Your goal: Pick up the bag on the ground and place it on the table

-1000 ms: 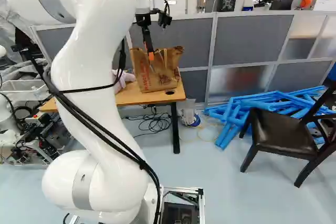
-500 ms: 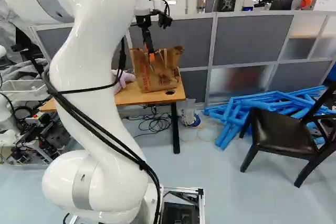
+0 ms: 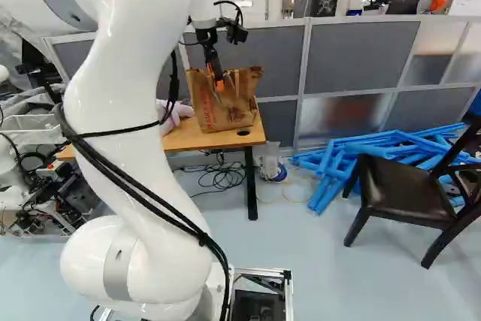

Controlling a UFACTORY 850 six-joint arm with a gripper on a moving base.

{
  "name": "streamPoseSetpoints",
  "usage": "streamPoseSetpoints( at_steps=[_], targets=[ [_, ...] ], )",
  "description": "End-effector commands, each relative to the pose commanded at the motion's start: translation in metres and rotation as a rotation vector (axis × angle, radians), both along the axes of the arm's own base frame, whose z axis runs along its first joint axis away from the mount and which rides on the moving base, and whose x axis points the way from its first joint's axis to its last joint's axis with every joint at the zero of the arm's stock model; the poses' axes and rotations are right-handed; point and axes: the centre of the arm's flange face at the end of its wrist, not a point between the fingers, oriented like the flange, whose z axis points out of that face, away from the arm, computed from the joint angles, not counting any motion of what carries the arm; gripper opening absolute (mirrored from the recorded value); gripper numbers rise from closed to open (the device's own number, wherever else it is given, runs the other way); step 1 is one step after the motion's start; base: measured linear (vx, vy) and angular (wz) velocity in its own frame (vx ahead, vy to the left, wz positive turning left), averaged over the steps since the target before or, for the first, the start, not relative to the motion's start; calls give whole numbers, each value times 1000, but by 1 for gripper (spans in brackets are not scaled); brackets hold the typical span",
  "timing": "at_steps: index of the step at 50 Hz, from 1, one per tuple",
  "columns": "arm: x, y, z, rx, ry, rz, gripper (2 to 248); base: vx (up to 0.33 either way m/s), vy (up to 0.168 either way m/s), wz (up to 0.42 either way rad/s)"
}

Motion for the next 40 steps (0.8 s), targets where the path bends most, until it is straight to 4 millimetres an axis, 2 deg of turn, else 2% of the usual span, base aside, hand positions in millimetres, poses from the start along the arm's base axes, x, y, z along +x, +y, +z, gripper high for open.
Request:
streamPoseSetpoints(
  at_steps=[40],
  targets=[
    [-31,-9,-54,-68,-183,175,247,0,0,0]
  ],
)
